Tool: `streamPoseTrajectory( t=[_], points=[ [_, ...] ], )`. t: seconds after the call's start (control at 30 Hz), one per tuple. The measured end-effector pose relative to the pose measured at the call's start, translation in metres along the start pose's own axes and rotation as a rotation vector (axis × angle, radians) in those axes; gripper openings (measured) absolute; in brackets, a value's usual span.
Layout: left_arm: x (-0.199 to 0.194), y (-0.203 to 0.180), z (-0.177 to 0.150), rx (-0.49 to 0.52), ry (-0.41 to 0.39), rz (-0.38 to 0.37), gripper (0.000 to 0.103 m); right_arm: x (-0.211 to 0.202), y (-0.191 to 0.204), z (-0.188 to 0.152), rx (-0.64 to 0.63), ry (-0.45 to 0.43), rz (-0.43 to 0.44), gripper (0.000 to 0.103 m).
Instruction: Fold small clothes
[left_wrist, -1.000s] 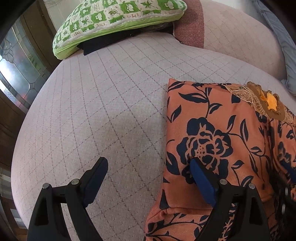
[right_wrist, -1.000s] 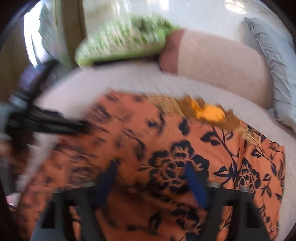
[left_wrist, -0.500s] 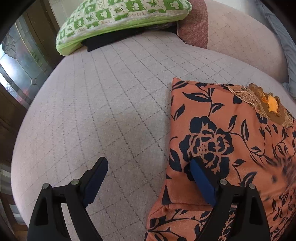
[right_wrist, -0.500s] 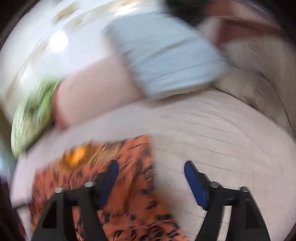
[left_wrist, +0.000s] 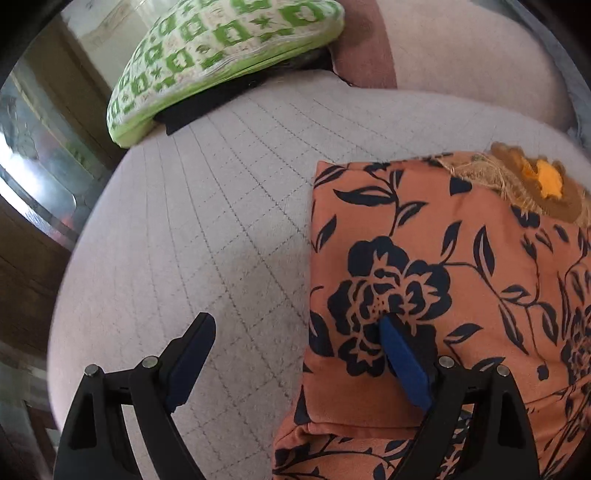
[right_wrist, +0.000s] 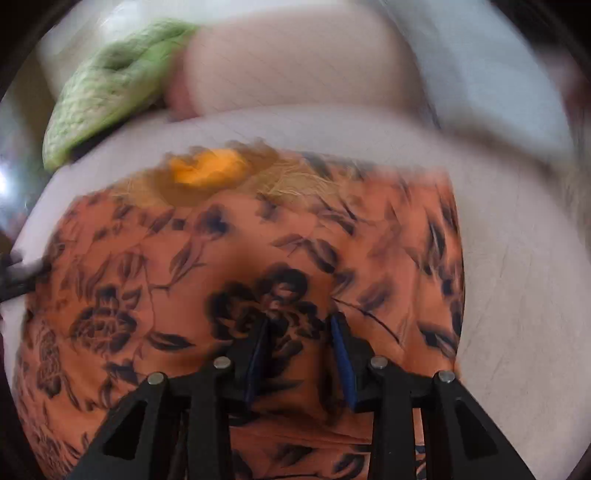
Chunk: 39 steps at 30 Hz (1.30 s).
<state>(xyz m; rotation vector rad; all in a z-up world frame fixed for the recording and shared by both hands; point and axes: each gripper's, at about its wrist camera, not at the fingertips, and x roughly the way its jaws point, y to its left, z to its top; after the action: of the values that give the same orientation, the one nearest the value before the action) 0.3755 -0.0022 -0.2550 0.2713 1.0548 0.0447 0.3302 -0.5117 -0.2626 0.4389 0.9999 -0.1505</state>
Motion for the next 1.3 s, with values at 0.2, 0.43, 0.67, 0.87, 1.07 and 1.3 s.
streamPoseTrajectory(
  t=[0.2, 0.43, 0.67, 0.87, 1.07, 1.3],
  points=[
    [0.000, 0.011, 0.005, -0.067, 0.002, -0.001, 0.091, -0.029, -0.021, 0.020, 0.052, -0.155, -0.049, 0.037],
    [-0.006, -0.008, 0.003, 0.029, -0.031, 0.026, 0.091, 0.011, -0.012, 0.020, -0.035, -0.059, -0.145, 0.016],
    [-0.005, 0.002, 0.005, -0.007, -0.025, 0.037, 0.091, -0.018, 0.019, 0.018, -0.121, -0.079, 0.005, 0.016],
    [-0.001, -0.001, 0.002, 0.032, -0.030, 0.050, 0.091, -0.004, 0.030, -0.010, -0.355, 0.122, 0.005, 0.017],
    [-0.006, -0.001, 0.003, 0.022, -0.046, 0.074, 0.091, -0.035, 0.008, 0.001, -0.226, 0.001, -0.007, 0.017],
    [-0.007, -0.014, 0.001, 0.064, -0.058, 0.065, 0.091, 0.013, -0.011, 0.019, -0.119, -0.042, -0.069, 0.017]
  ],
)
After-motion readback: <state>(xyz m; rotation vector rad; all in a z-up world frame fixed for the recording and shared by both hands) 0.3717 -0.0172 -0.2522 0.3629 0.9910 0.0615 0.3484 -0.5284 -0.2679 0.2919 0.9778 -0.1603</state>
